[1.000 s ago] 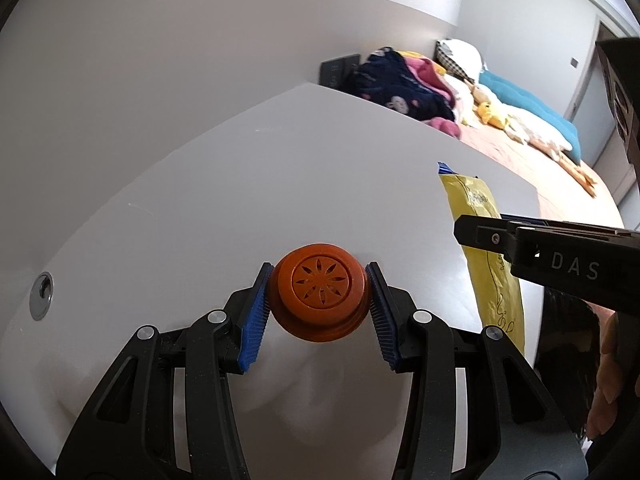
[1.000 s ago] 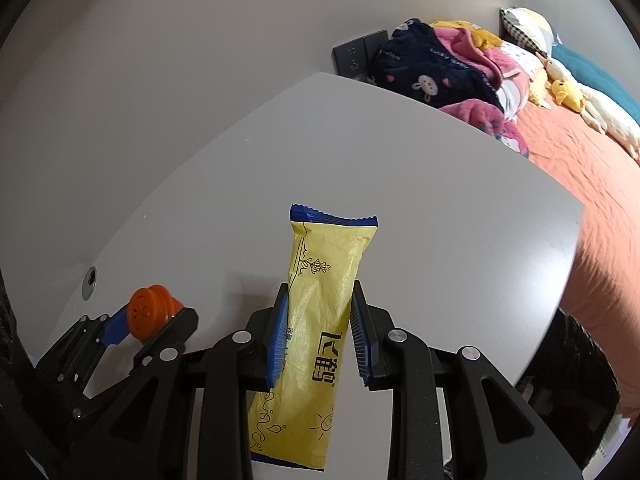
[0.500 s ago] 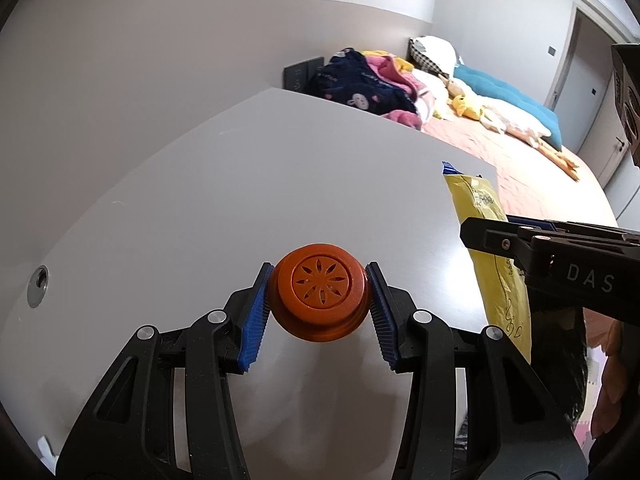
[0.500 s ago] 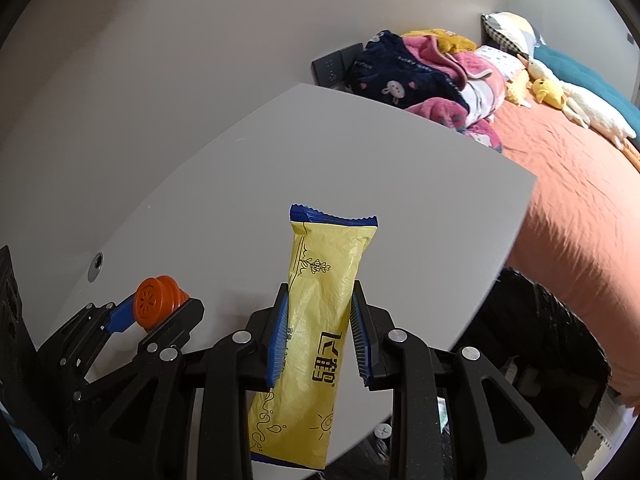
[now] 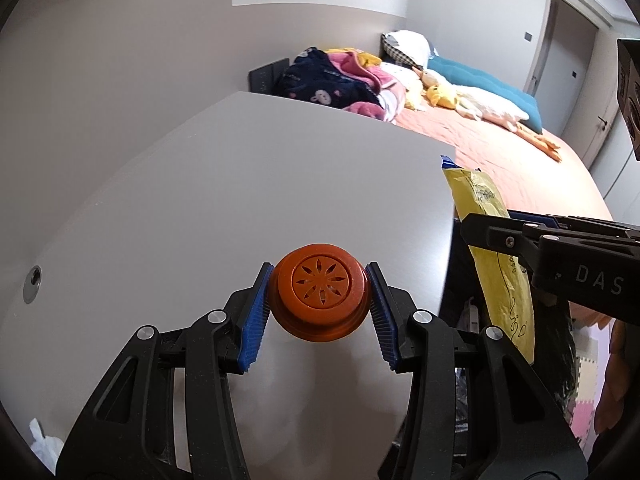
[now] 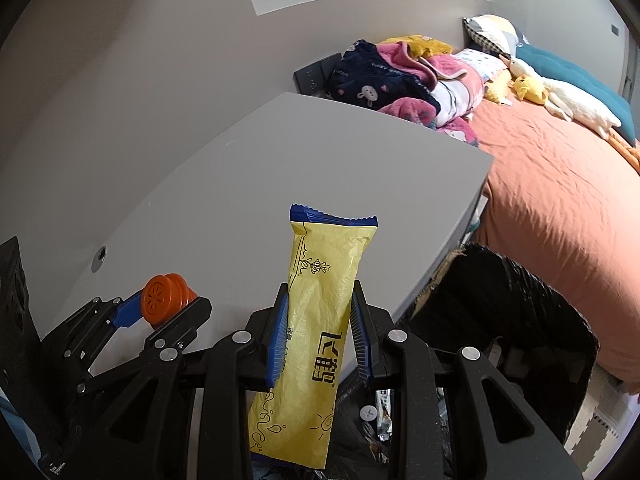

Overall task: Collect trash
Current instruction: 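Carry the orange cap and yellow tube over the black bin with both tools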

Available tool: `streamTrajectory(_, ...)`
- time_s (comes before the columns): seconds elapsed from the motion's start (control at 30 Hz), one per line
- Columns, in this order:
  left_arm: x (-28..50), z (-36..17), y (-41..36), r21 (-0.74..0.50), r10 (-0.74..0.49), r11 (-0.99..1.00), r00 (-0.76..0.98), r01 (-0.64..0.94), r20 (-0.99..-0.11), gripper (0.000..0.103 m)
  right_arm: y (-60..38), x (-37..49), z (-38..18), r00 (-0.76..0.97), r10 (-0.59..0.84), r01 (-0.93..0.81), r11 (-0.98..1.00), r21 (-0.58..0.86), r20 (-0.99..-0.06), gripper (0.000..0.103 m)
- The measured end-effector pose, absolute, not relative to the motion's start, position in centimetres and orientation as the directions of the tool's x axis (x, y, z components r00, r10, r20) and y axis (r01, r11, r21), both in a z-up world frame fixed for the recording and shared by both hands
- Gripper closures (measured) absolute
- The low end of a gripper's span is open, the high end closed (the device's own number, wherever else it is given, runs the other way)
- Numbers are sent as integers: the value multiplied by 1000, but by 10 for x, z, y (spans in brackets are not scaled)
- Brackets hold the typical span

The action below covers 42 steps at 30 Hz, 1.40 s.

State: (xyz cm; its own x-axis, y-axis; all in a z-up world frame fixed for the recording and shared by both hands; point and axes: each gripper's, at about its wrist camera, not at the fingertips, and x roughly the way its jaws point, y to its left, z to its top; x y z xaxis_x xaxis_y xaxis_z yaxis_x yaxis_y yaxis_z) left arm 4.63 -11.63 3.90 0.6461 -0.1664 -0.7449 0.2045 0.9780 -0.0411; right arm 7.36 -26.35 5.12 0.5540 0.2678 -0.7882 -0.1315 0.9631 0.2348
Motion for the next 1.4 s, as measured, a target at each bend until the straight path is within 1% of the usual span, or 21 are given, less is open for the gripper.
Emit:
streamTrajectory(0.63,32,36,-155,-43,-226,955,623,295,-749,57,-315,41,46,587,239,-48,964,262,-774,73)
streamTrajectory(1.4,29,28,-231,-39,-314,894,562,446,-766,57,-396,15,33,605,143,114,958,262,-784,73)
